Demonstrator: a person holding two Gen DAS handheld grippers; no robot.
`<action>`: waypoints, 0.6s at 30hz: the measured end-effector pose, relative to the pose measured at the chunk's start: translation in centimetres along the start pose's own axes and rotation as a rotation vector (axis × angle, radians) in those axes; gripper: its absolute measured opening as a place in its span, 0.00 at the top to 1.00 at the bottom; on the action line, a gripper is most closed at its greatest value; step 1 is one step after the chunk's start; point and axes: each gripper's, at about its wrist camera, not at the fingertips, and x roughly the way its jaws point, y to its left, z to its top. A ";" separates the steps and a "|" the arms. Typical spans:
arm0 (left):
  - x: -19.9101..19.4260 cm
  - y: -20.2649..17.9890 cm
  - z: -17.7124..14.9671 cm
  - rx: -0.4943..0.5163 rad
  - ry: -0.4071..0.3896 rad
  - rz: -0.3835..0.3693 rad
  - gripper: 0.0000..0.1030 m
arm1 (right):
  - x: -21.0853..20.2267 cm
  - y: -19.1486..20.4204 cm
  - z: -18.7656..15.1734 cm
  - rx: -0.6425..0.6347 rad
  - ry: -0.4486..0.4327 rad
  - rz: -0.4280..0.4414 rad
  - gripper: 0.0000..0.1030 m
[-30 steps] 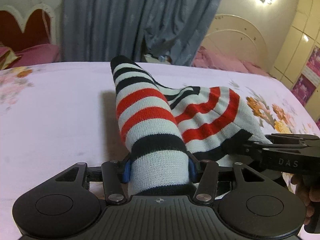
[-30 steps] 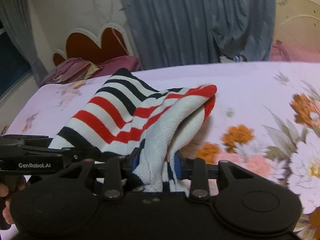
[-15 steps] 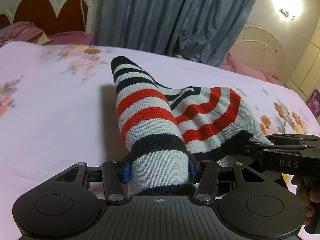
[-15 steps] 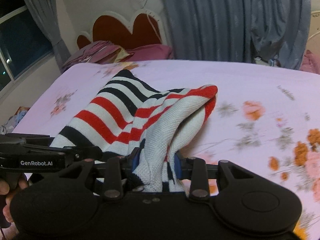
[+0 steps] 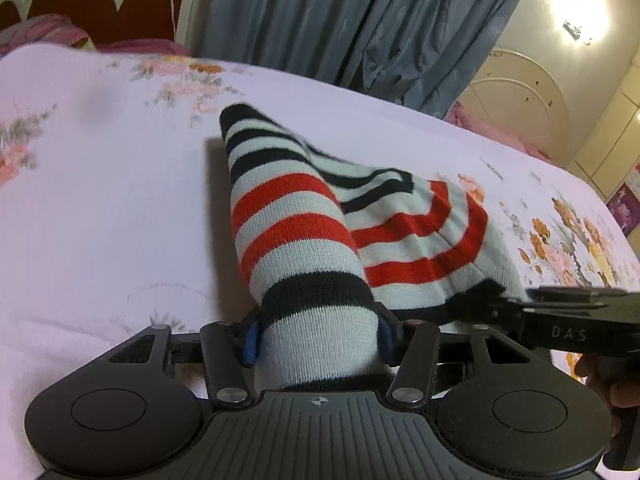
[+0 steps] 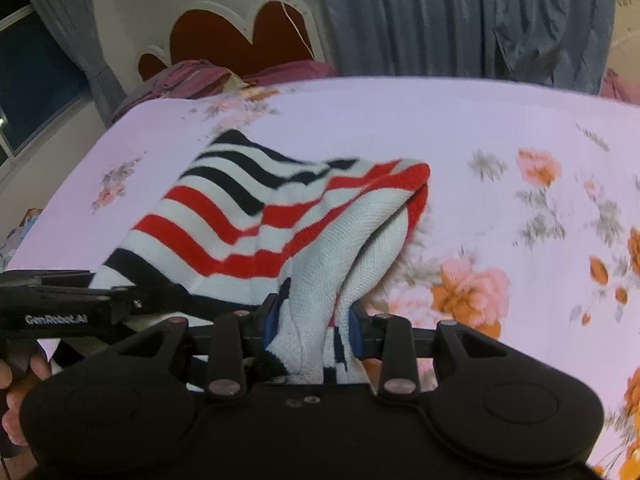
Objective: Fold small clothes
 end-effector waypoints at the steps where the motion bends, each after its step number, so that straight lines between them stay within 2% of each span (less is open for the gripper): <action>1: 0.3 0.3 -0.3 -0.012 0.001 -0.006 0.41 | 0.3 -0.3 -0.3 0.014 0.007 0.000 0.68; 3: 0.5 0.9 -0.9 -0.038 -0.004 -0.011 0.31 | 0.7 -1.0 -0.7 0.049 0.016 0.009 0.67; 9: 1.5 2.3 -1.5 -0.091 -0.009 -0.041 0.20 | 1.6 -2.7 -1.4 0.152 0.013 0.053 0.64; 12: 0.7 2.1 -1.2 -0.091 -0.005 -0.022 0.20 | 1.1 -2.7 -1.1 0.145 0.028 0.063 0.60; 14: -0.6 2.0 -0.9 -0.072 -0.034 0.001 0.20 | 0.0 -1.9 -0.5 0.091 0.016 0.020 0.49; 15: -1.3 2.1 -0.7 -0.065 -0.057 0.016 0.22 | -1.1 -1.1 -0.2 0.024 -0.026 -0.014 0.42; 16: -1.8 2.1 -0.3 -0.058 -0.084 0.031 0.24 | -1.6 -0.5 0.2 -0.018 -0.057 -0.019 0.42; 18: -2.3 1.9 1.1 -0.038 -0.131 0.054 0.41 | -2.2 0.0 1.3 -0.063 -0.088 -0.017 0.50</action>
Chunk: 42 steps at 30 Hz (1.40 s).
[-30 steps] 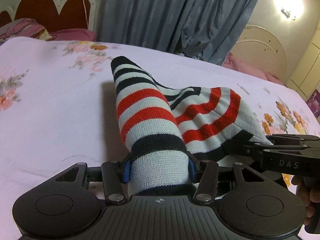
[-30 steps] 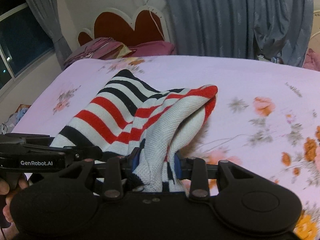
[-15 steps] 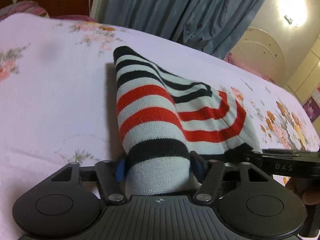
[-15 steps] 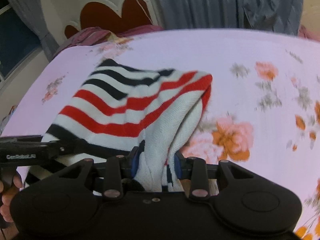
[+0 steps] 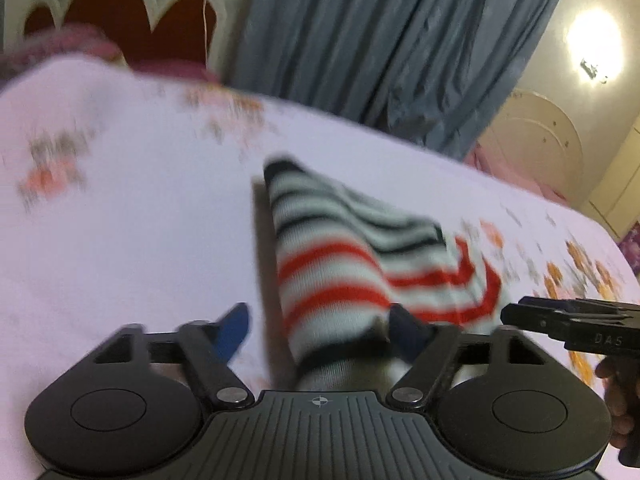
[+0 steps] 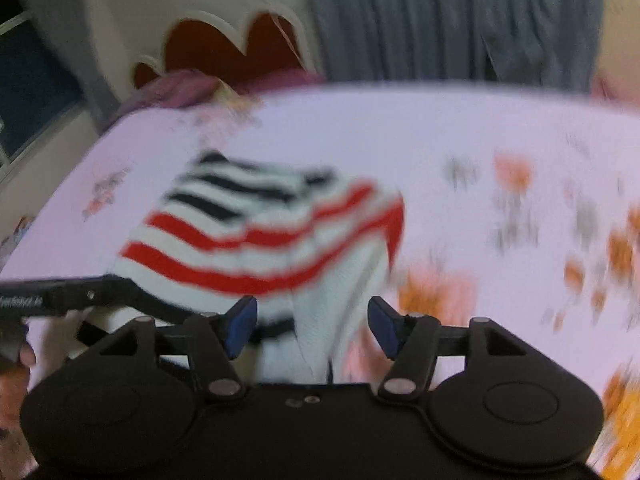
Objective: Fold small clothes
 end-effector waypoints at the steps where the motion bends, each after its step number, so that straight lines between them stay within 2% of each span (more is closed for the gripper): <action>1: 0.4 -0.3 0.8 0.017 -0.009 -0.006 0.43 | 0.3 0.2 0.7 -0.013 -0.004 -0.008 0.62; 3: 1.7 -1.0 2.2 0.054 0.004 -0.014 0.48 | 1.7 0.4 2.0 -0.017 0.010 -0.020 0.74; 4: 2.3 -1.4 2.6 0.068 0.009 -0.023 0.48 | 2.5 0.3 2.5 -0.016 0.016 -0.023 0.75; 6: 4.2 -2.2 3.3 0.103 0.046 -0.045 0.48 | 4.2 0.7 3.2 -0.024 0.029 -0.051 0.75; 9: 6.7 -3.1 2.9 0.185 0.114 -0.023 0.48 | 6.3 0.5 3.3 -0.045 0.062 -0.074 0.74; 11: 7.2 -3.1 2.2 0.224 0.114 -0.022 0.48 | 7.2 0.0 2.9 -0.057 0.076 -0.082 0.74; 15: 7.2 -3.0 2.3 0.236 0.112 -0.034 0.48 | 7.4 -0.7 2.8 -0.032 0.075 -0.073 0.74; 20: 5.8 -3.3 2.4 0.257 0.093 -0.017 0.48 | 6.6 -0.7 3.0 0.005 0.080 -0.087 0.73; 25: 0.2 -2.7 1.2 0.274 0.013 -0.066 0.49 | 1.3 -0.3 2.2 0.001 0.027 -0.033 0.74; 27: -1.1 -2.0 0.5 0.272 0.020 -0.064 0.60 | -0.7 -0.5 1.3 0.008 0.023 -0.024 0.71; 31: -1.4 -1.2 -1.0 0.249 0.060 -0.069 0.61 | -2.1 -0.6 -0.6 0.044 0.066 0.014 0.69; 33: -0.8 -1.0 -1.5 0.223 0.076 -0.067 0.61 | -1.5 -0.5 -1.3 0.056 0.118 0.020 0.70; 37: -0.4 -0.9 -2.3 0.180 0.079 -0.060 0.61 | -0.6 -0.5 -2.4 0.055 0.127 -0.007 0.88; 42: -0.3 -0.9 -3.1 0.168 0.072 -0.041 0.61 | 0.0 -1.0 -3.3 0.061 0.124 -0.043 0.88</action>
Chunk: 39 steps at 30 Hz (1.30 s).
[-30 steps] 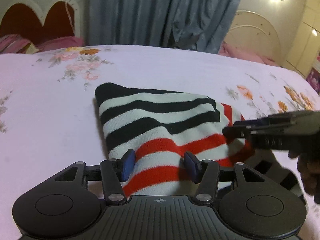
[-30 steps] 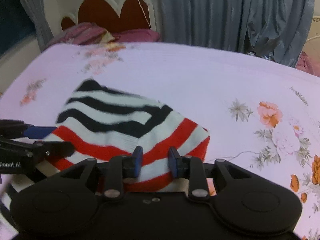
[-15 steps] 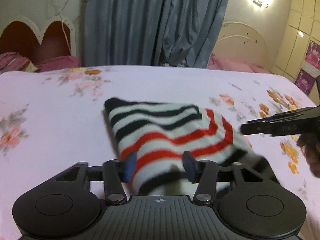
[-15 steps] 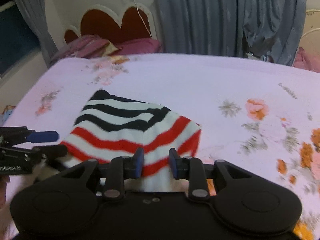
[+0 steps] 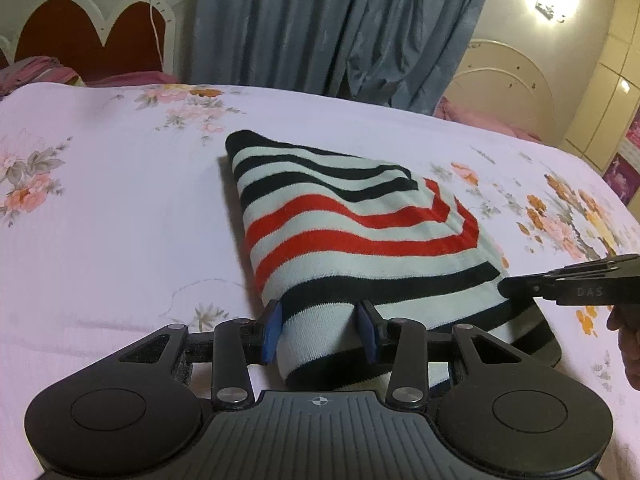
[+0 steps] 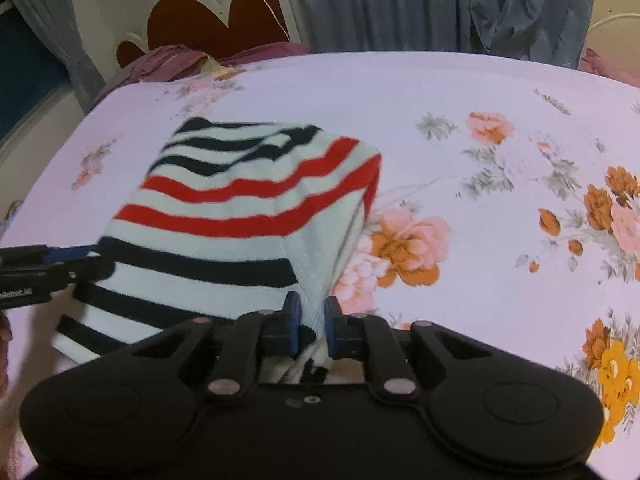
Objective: Fold small clothes
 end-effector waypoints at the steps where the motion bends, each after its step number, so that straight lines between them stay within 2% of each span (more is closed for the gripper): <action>1: 0.0 -0.1 -0.1 -0.004 0.001 0.002 0.61 | 0.0 0.3 0.1 -0.016 0.002 -0.011 0.88; 4: -0.9 -0.5 0.3 0.013 0.000 0.020 0.61 | -0.9 0.9 0.4 -0.028 0.003 -0.039 0.84; 6: -2.3 -1.1 0.2 0.039 -0.016 0.015 0.61 | -2.4 2.1 0.3 -0.072 -0.036 -0.053 0.81; 11: -4.4 -2.8 -1.3 0.107 -0.015 -0.004 0.61 | -4.8 4.6 -0.4 -0.158 -0.077 -0.031 0.81; 16: -3.5 -3.9 -2.9 0.139 0.033 0.034 0.61 | -4.0 6.2 -2.0 -0.236 -0.037 -0.061 0.83; 19: -3.5 -4.1 -3.6 0.150 0.026 0.053 0.61 | -3.2 6.3 -3.2 -0.262 -0.005 -0.114 0.87; 22: -3.4 -3.6 -4.1 0.126 0.027 0.049 0.61 | -2.7 5.9 -4.3 -0.267 0.020 -0.160 0.87; 23: -3.2 -3.5 -4.3 0.123 0.029 0.046 0.61 | -2.6 5.6 -4.6 -0.259 0.023 -0.165 0.82; 28: -2.6 -3.3 -4.8 0.132 0.024 0.048 0.61 | -2.2 4.7 -5.4 -0.193 0.018 -0.153 0.82; 39: -2.3 -3.1 -5.4 0.117 -0.002 0.056 0.61 | -1.2 4.8 -5.9 -0.178 0.006 -0.168 0.82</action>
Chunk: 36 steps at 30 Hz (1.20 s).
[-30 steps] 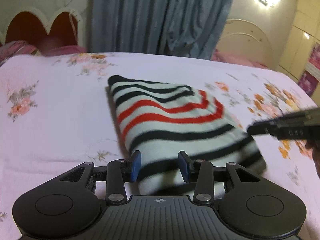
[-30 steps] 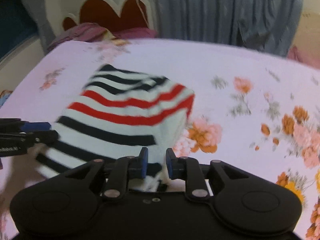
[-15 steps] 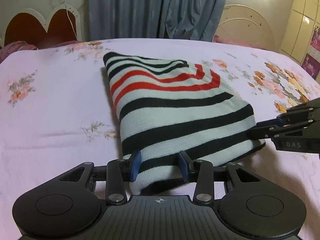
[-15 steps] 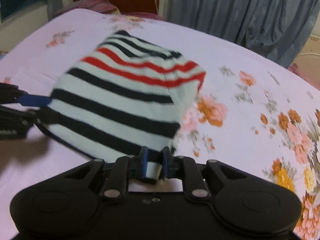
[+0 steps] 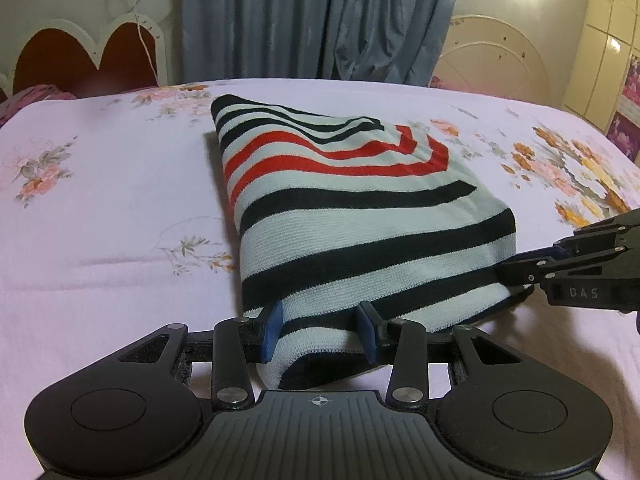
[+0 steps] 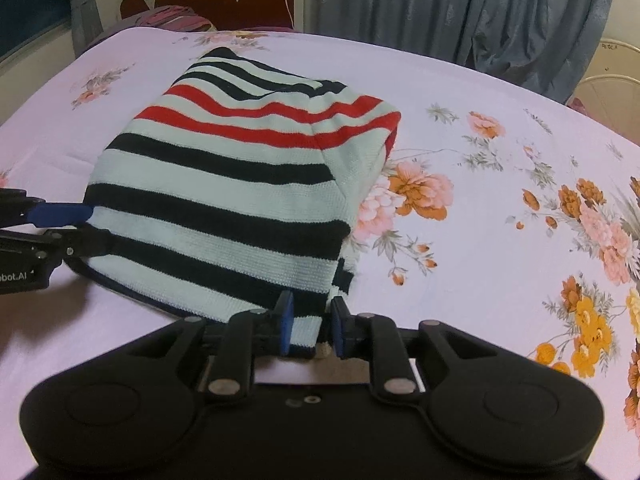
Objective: Fold small clothes
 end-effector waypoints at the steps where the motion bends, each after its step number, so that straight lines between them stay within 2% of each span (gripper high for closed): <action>1: 0.0 0.0 0.0 -0.003 -0.001 0.004 0.61 | 0.0 0.0 0.0 -0.001 0.000 0.001 0.82; 8: -0.7 -1.2 0.9 -0.008 0.021 0.067 0.60 | -0.6 -0.2 0.5 0.020 0.011 0.007 0.82; 9: -1.3 -1.5 1.1 -0.007 0.020 0.085 0.53 | -1.2 -0.3 0.6 0.039 -0.001 0.011 0.81; 10: -2.1 -1.9 1.1 -0.010 0.014 0.105 0.37 | -2.1 -0.6 0.5 0.060 -0.020 0.011 0.71; 11: -3.0 -2.3 1.0 -0.018 -0.001 0.129 0.00 | -3.0 -0.7 0.3 0.076 -0.042 0.003 0.39; 12: -4.2 -2.9 0.5 -0.028 -0.054 0.162 0.00 | -4.1 -0.9 -0.2 0.090 -0.076 -0.015 0.19; 13: -5.1 -3.4 0.2 -0.032 -0.081 0.169 0.00 | -5.1 -1.1 -0.7 0.098 -0.111 -0.035 0.08; 15: -6.4 -4.4 -0.5 -0.047 -0.070 0.156 0.00 | -6.6 -1.5 -1.8 0.100 -0.123 -0.039 0.08; 20: -9.9 -6.8 -2.8 -0.102 -0.085 0.182 0.00 | -10.6 -2.7 -5.1 0.144 -0.148 -0.039 0.08; 24: -14.1 -9.4 -4.4 -0.088 -0.094 0.172 0.00 | -14.5 -2.9 -7.8 0.176 -0.158 -0.033 0.06; 28: -18.3 -12.2 -6.2 -0.024 -0.132 0.211 0.00 | -18.1 -2.2 -10.3 0.168 -0.195 -0.035 0.04; 36: -25.5 -14.0 -9.1 -0.100 -0.207 0.202 0.00 | -24.5 -1.2 -14.5 0.212 -0.272 -0.036 0.04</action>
